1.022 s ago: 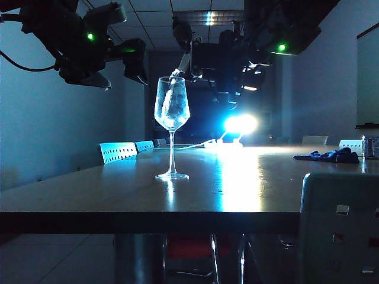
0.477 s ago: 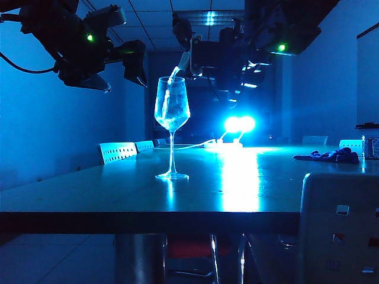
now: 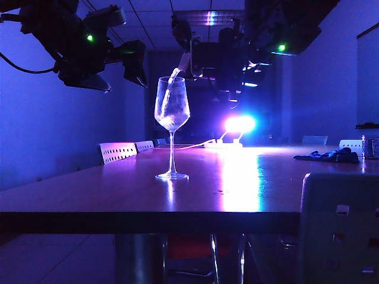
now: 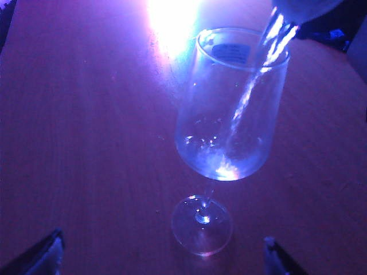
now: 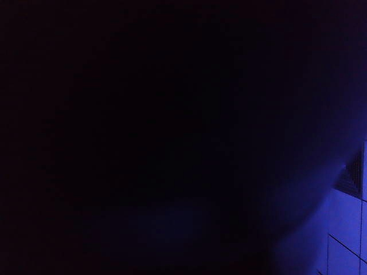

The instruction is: Pick up the black thermos cup, pour some water from it into the stemmed glass, and then put the thermos cup back on the table.

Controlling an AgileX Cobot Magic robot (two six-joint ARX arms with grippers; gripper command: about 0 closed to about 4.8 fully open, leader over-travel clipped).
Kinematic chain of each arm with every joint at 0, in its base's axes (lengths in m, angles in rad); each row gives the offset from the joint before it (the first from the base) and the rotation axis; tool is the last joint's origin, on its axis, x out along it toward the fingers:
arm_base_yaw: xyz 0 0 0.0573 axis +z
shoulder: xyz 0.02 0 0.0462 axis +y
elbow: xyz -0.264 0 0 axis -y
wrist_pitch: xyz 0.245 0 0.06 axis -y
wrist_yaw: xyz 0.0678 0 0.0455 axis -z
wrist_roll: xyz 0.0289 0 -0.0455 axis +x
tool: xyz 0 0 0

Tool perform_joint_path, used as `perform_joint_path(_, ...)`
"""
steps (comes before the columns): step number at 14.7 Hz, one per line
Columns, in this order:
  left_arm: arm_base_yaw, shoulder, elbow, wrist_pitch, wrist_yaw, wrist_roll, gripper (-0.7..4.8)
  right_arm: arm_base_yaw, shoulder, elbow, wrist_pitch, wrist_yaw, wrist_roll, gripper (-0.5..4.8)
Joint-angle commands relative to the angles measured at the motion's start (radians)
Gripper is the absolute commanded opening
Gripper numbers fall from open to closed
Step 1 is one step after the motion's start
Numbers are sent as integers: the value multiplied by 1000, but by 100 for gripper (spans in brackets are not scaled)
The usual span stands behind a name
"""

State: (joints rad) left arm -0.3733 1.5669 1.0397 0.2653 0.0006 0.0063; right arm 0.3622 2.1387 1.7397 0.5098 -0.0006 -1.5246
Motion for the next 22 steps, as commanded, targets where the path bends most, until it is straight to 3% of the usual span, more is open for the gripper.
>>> perform_joint_path(1,-2,-3,4,4,7,-3,479,3,-19,18,101,-2,-3,81)
perform_joint_path(22,-2,-3,4,-18,6,-3,479,1,-19,18,101,-2,-24,81)
